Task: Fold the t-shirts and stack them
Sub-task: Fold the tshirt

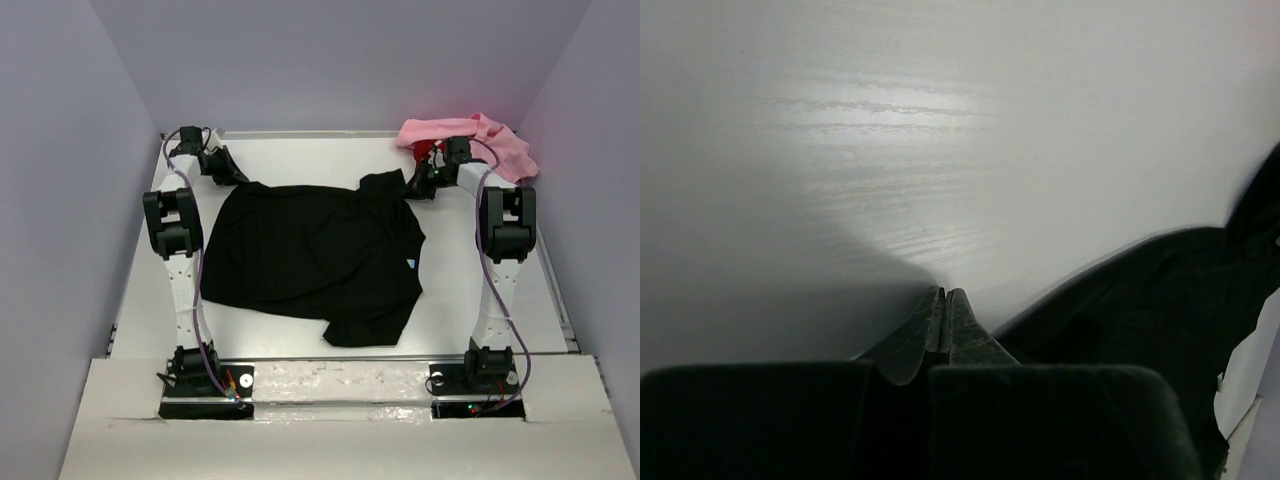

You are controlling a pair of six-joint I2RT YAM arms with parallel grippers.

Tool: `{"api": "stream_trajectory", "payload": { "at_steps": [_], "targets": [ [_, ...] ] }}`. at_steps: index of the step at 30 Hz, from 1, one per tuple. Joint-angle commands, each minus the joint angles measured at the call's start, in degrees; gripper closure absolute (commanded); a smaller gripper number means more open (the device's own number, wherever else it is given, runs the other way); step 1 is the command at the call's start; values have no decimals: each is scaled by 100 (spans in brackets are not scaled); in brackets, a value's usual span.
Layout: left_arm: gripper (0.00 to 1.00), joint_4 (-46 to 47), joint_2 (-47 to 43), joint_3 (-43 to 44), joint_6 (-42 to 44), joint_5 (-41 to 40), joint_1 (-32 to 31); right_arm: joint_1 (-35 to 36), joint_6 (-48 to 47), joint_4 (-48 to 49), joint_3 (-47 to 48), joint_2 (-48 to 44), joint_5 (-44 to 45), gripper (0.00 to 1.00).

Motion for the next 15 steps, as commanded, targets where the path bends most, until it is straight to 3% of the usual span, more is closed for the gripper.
{"api": "stream_trajectory", "payload": {
  "at_steps": [1,5,15],
  "targets": [
    [100,217,-492,-675,-73,-700,134,36,-134,-109,360,-117,233,100],
    [100,685,-1045,-1080,-153,-841,222,36,-248,-215,553,-205,295,100],
    [100,765,-1354,-1125,-38,-850,240,36,-406,-390,422,-610,189,100]
  ]
}}
